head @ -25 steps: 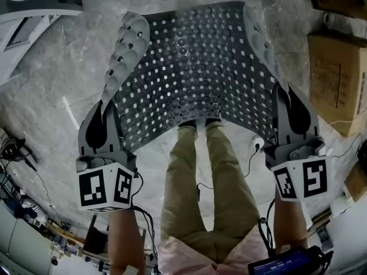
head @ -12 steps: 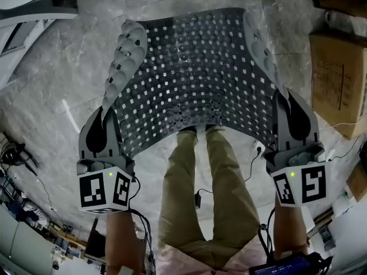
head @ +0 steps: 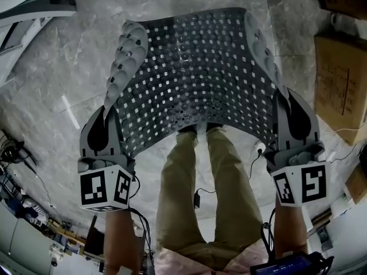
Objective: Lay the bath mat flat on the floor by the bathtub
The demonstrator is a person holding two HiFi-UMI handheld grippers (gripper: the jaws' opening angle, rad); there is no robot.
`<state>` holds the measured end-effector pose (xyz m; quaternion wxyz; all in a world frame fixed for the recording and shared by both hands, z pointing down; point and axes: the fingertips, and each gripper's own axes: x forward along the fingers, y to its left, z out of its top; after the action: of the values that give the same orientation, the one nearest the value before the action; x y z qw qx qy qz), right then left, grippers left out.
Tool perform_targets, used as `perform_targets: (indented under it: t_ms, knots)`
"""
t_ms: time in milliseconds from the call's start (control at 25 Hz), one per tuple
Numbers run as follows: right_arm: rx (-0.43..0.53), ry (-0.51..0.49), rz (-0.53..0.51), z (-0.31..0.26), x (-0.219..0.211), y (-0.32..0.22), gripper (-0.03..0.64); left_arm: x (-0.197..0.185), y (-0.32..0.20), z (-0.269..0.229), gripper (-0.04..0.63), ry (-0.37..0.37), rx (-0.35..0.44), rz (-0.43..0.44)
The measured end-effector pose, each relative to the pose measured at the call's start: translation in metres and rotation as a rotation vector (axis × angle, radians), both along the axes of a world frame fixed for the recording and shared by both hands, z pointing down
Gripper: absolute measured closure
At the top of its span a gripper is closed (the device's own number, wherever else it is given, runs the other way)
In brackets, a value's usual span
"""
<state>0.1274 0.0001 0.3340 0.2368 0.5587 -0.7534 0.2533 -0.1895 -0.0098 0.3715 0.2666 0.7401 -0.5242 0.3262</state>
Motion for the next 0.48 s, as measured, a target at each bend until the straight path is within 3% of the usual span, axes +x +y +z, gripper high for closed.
perform_targets:
  t_ms: [480]
  knots:
    - [0.014,0.017,-0.005,0.0058,0.0005,-0.0008,0.589,-0.0032,-0.0036,0.0105,0.561,0.010,0.007,0.007]
